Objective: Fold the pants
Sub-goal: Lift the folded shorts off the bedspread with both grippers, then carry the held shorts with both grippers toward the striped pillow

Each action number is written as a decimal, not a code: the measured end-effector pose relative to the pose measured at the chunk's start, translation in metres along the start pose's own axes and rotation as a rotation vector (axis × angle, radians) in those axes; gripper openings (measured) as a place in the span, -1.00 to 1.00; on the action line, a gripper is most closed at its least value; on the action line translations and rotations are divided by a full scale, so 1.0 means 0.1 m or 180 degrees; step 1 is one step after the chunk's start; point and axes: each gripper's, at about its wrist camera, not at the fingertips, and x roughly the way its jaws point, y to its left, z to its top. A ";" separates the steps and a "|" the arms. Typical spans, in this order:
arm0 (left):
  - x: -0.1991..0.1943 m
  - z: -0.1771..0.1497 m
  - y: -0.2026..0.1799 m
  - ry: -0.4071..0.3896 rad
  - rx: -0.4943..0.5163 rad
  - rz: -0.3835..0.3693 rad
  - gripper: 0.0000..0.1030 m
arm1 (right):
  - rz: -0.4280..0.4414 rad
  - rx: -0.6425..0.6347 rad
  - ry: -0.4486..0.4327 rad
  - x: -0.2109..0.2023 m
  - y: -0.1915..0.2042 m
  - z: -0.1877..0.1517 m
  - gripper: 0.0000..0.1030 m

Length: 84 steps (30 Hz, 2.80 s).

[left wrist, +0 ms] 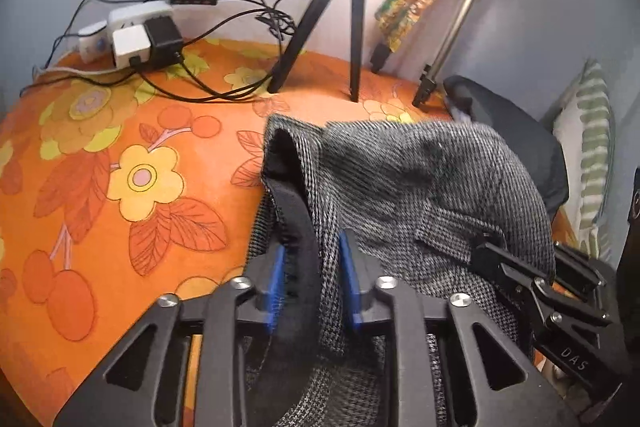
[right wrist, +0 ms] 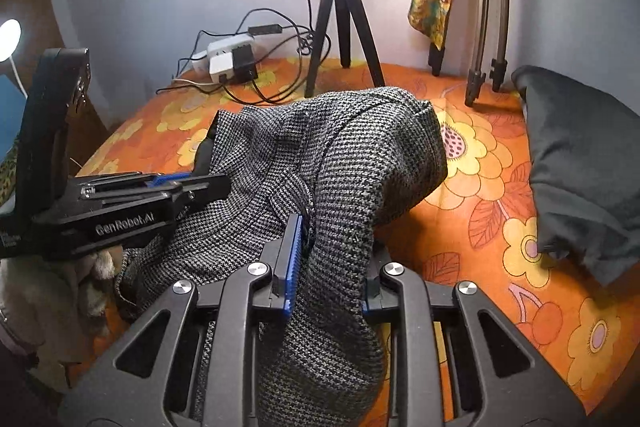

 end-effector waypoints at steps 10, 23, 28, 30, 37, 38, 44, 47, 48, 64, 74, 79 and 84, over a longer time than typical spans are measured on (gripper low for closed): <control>0.23 0.05 0.21 0.0226 -0.0232 0.0011 -0.05 | 0.0024 0.0095 0.0085 0.14 -0.07 0.00 -0.55; 0.24 -0.01 0.02 0.0095 -0.0030 0.0067 -0.55 | 0.0043 0.0192 0.0116 0.21 -0.12 0.01 -0.55; 0.13 -0.04 -0.07 -0.0031 0.0051 0.0121 -0.59 | 0.0001 0.0141 0.0045 0.12 -0.09 0.01 -0.55; 0.05 -0.05 -0.08 -0.0079 0.0051 0.0109 -0.60 | -0.0006 0.0119 0.0007 0.06 -0.07 0.01 -0.56; -0.26 -0.05 -0.32 -0.0319 0.0221 0.0138 -0.65 | -0.0076 -0.0046 -0.0171 -0.25 0.02 0.00 -0.58; -0.32 -0.05 -0.36 -0.0354 0.0252 0.0136 -0.66 | -0.0083 -0.0054 -0.0202 -0.31 0.02 0.00 -0.58; -0.61 -0.06 -0.77 -0.0613 0.0552 0.0133 -0.77 | -0.0172 -0.0096 -0.0378 -0.65 -0.04 -0.03 -0.59; -0.70 -0.09 -0.94 -0.0705 0.0677 0.0124 -0.82 | -0.0186 -0.0086 -0.0438 -0.80 -0.07 -0.04 -0.62; -0.70 -0.09 -0.97 -0.0695 0.0675 0.0098 -0.86 | -0.0212 -0.0089 -0.0455 -0.83 -0.08 -0.06 -0.62; -0.17 -0.01 -0.44 -0.0080 0.0110 0.0146 0.16 | -0.0215 0.0127 -0.0083 -0.46 -0.34 -0.09 -0.66; 0.42 -0.04 -0.50 0.0341 0.0266 0.0204 0.20 | -0.0231 0.0237 0.0098 -0.33 -0.51 -0.12 -0.66; 0.56 0.01 -0.43 0.0394 0.0160 0.0125 0.20 | -0.0159 0.0420 0.0195 -0.29 -0.69 -0.20 -0.63; 0.65 0.03 -0.42 0.0424 0.0134 0.0075 0.20 | -0.0139 0.0606 0.0260 -0.27 -0.81 -0.20 -0.06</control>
